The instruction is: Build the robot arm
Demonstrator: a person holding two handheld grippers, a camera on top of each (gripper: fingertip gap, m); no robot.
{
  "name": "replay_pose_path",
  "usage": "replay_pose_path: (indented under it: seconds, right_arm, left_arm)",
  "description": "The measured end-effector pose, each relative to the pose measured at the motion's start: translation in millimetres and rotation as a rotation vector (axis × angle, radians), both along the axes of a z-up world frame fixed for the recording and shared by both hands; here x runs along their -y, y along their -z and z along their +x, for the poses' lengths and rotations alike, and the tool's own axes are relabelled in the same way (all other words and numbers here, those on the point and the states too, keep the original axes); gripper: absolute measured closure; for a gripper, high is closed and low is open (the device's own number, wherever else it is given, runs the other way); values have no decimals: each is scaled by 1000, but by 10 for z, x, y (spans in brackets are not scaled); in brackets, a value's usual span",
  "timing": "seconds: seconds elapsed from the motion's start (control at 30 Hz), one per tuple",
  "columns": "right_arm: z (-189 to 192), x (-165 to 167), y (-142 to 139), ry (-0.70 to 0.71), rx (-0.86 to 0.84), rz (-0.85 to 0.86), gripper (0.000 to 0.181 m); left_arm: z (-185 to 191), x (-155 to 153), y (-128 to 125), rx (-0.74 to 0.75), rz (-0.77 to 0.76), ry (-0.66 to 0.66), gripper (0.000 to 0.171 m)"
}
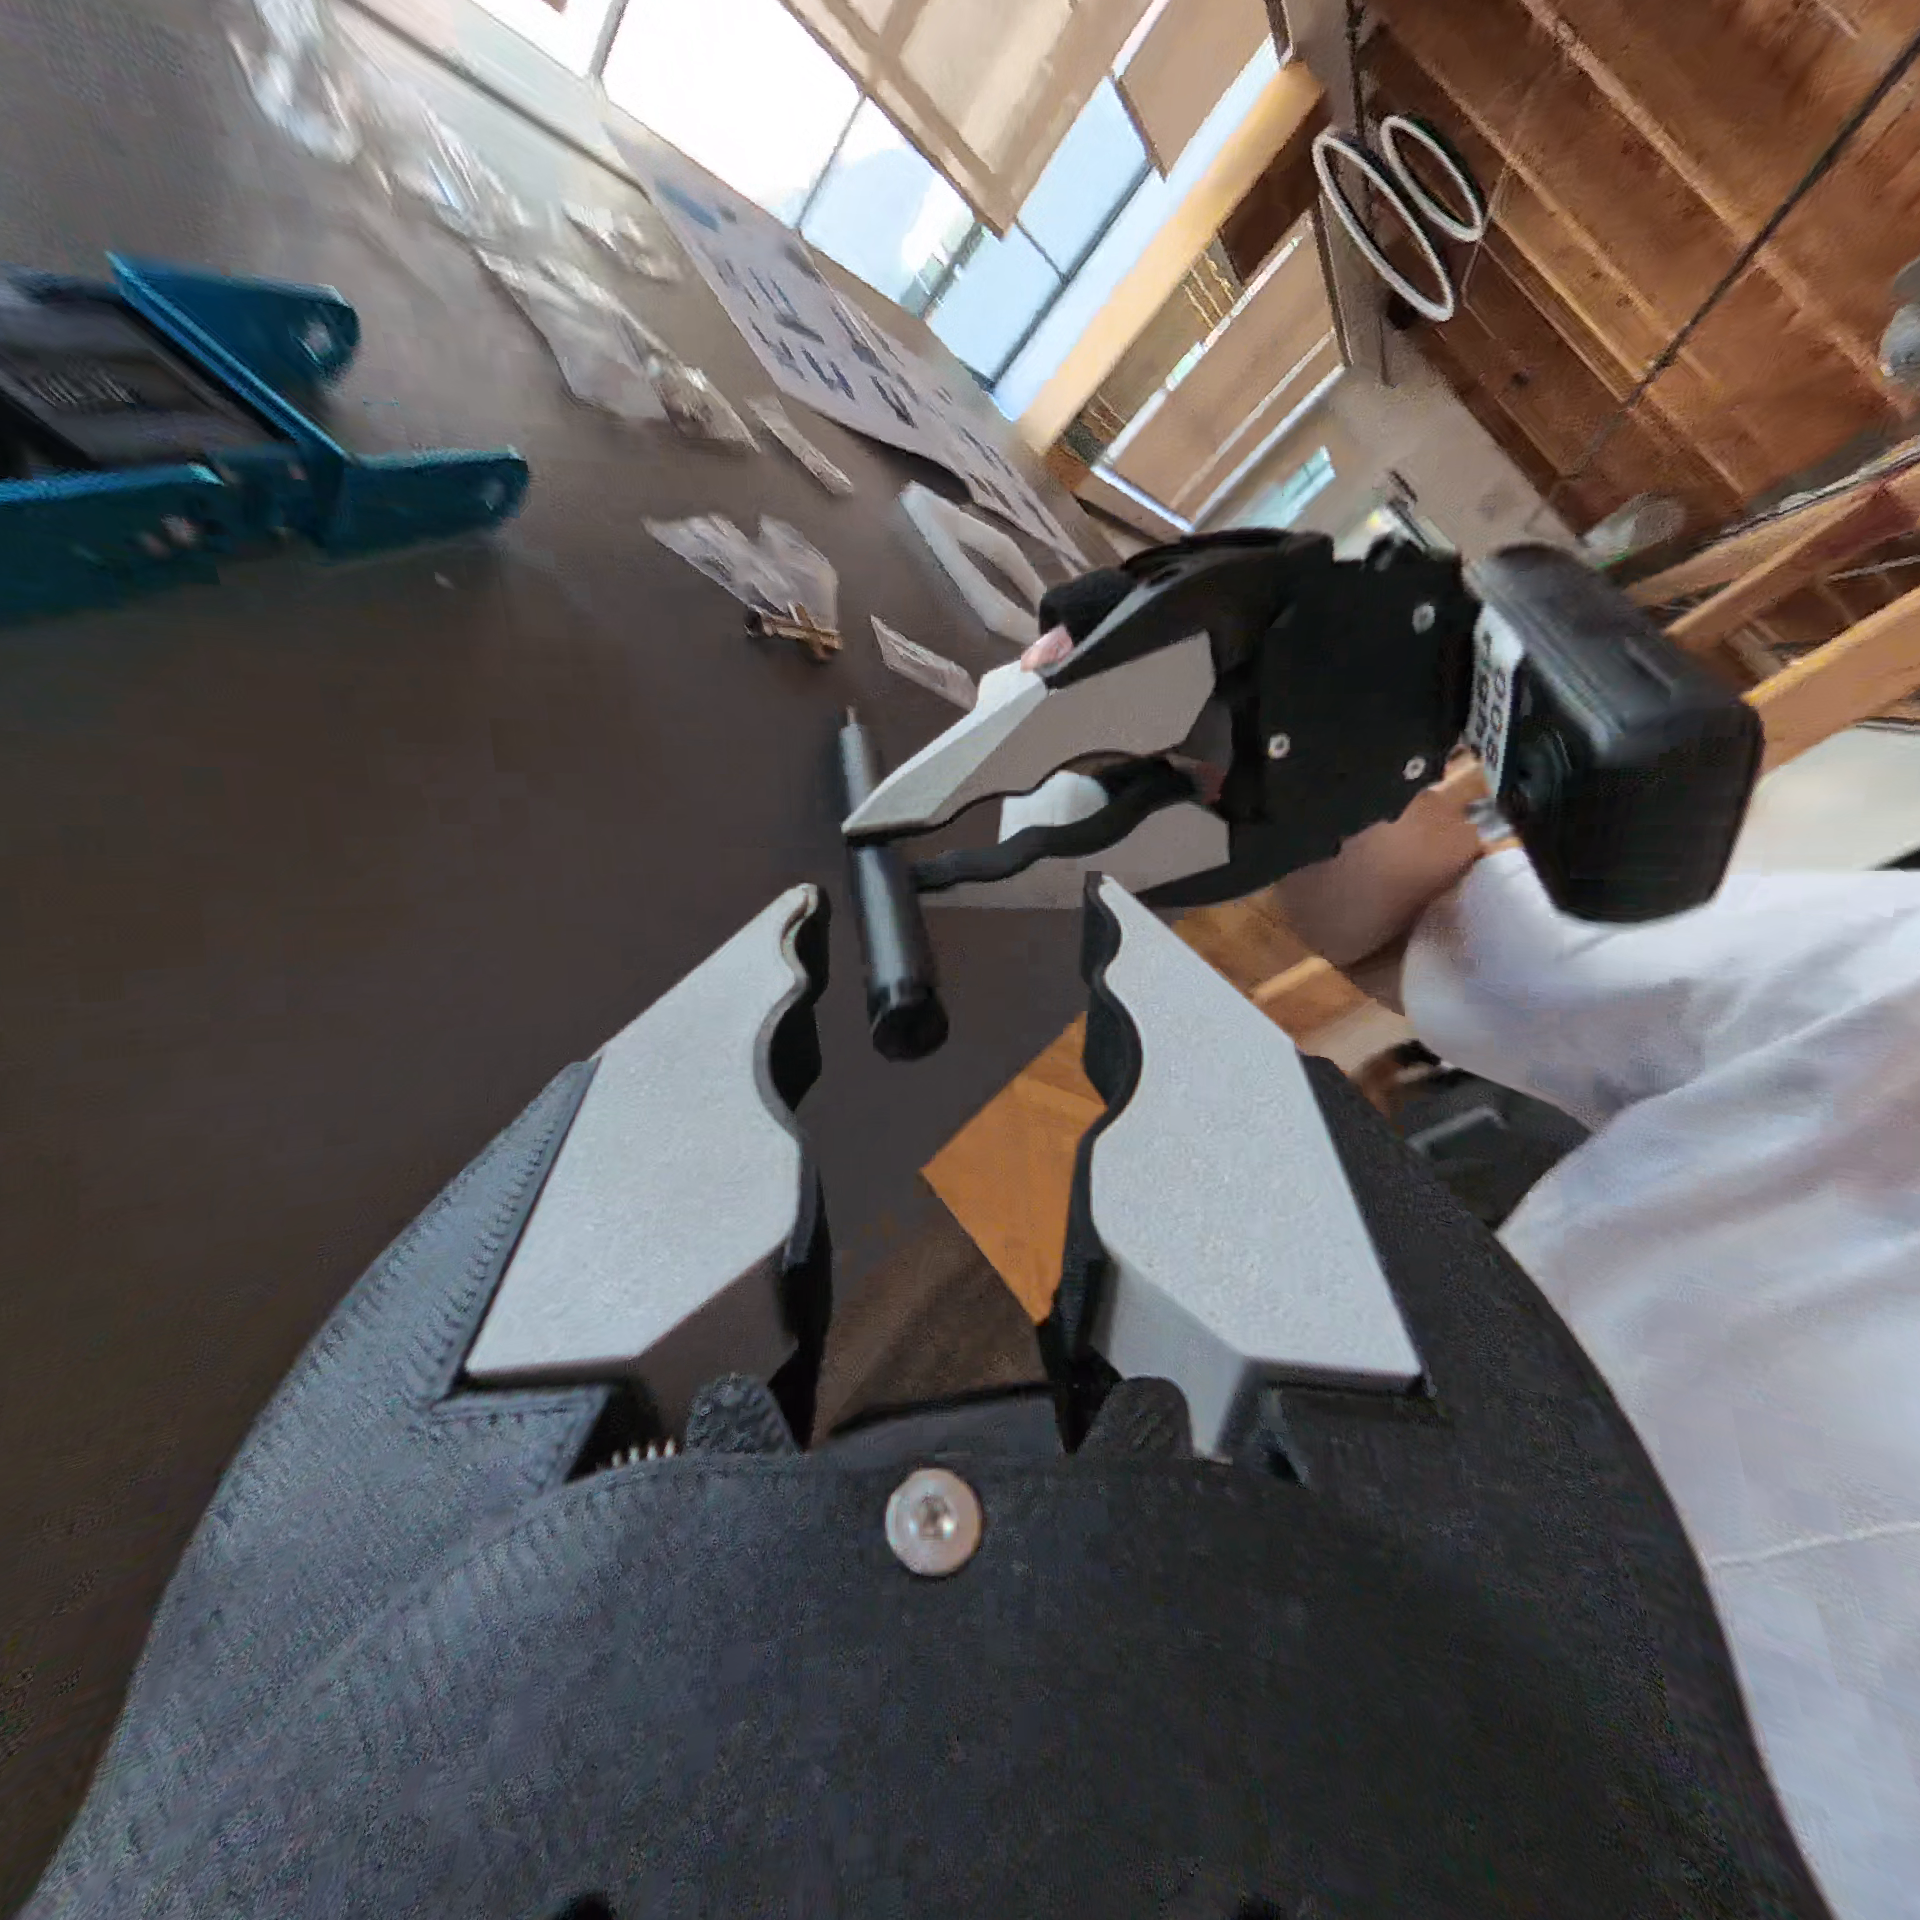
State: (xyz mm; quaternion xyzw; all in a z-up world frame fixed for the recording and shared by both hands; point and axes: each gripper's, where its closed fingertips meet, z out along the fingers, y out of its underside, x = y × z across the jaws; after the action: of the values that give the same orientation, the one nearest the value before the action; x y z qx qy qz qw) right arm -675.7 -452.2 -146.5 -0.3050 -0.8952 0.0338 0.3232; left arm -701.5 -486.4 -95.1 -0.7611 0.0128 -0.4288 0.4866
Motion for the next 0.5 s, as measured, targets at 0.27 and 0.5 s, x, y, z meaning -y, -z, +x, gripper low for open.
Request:
replay_pose_path:
  seconds: [0.27,0.5]
  right_arm:
    - [-80,540,14,-177,-197,-37,164]
    - [64,775,31,-435,-241,-110,165]
  left_arm:
    - [339,445,521,-229,-400,99,124]
    - [690,633,708,-109,-576,175,156]
